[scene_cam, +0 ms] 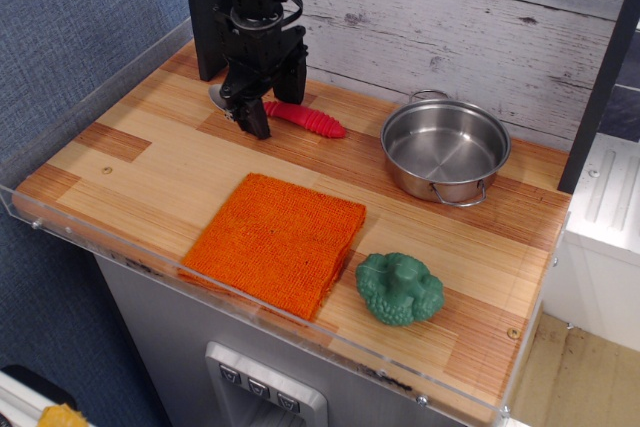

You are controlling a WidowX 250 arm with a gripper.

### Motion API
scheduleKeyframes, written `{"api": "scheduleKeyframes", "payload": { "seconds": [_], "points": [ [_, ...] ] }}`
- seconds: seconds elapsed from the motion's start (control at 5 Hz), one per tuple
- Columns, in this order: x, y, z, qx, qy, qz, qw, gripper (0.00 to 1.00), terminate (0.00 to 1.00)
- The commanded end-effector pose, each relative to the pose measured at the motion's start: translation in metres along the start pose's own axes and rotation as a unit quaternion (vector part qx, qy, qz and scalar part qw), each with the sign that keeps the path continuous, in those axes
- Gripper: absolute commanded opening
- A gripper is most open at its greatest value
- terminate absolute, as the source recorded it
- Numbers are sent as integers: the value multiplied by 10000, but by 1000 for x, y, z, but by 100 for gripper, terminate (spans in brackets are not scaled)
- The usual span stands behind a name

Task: Place the red spoon to the left of the pot

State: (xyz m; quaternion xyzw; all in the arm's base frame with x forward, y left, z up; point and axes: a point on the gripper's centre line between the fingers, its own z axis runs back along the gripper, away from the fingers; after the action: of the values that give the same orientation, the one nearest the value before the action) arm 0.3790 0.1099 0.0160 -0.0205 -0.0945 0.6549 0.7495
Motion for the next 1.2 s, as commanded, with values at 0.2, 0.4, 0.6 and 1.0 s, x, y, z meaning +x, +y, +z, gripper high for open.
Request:
{"api": "scheduleKeyframes", "payload": {
  "seconds": [0.2, 0.4, 0.6, 1.0],
  "points": [
    [8, -19, 89, -646, -408, -477, 9959, 100, 0],
    [-1, 0, 98, -591, -147, -1531, 9863, 100, 0],
    [-31, 15, 122, -388, -162, -2833, 9581, 100, 0],
    [-37, 90, 134, -279, 449, -5122, 8572, 100, 0]
  ]
}}
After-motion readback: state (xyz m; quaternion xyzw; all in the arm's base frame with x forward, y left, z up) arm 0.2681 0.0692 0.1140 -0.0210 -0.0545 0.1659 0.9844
